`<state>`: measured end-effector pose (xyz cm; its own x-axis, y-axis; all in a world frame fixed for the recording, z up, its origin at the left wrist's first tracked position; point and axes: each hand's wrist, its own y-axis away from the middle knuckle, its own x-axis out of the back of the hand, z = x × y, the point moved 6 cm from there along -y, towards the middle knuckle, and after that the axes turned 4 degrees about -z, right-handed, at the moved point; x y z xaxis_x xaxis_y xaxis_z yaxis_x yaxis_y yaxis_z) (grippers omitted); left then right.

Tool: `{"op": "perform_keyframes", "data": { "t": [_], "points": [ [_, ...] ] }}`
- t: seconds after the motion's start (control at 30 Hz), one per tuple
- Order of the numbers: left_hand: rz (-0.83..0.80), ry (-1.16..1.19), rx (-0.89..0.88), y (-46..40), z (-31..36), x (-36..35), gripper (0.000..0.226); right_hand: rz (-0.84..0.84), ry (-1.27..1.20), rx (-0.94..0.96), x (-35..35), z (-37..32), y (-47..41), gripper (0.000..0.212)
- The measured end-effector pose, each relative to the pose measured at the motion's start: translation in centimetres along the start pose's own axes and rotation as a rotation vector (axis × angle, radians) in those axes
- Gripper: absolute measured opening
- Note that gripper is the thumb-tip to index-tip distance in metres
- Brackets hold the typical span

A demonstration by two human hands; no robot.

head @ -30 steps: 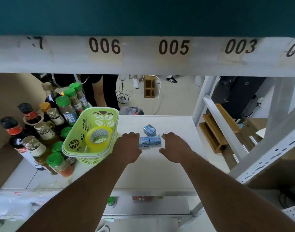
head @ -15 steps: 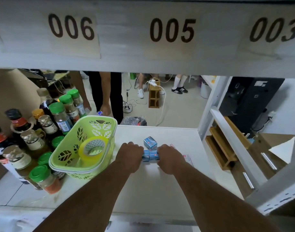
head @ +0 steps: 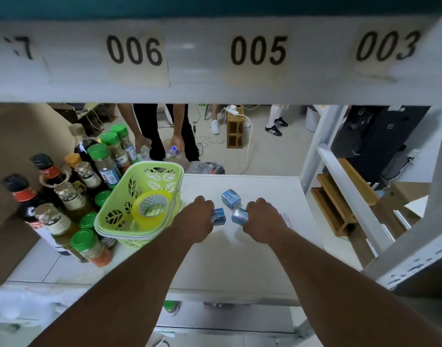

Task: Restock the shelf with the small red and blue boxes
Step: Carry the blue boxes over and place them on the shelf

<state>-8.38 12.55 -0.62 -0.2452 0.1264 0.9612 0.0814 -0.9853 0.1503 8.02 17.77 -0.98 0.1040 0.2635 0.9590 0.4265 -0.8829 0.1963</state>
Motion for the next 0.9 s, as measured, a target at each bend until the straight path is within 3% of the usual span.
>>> {"op": "perform_keyframes", "data": {
  "t": [0.2,0.57,0.9],
  "points": [
    [0.036,0.176,-0.061,2.6,1.2,3.4,0.029,0.037,-0.059,-0.012,3.2,-0.1,3.6,0.027],
    [-0.024,0.123,-0.328,7.7,6.7,7.3,0.036,0.163,-0.192,-0.231,6.4,1.3,14.5,0.035],
    [-0.138,0.076,-0.592,13.1,17.1,6.5,0.041,0.205,-0.113,-0.424,8.3,5.8,28.0,0.021]
  ]
}}
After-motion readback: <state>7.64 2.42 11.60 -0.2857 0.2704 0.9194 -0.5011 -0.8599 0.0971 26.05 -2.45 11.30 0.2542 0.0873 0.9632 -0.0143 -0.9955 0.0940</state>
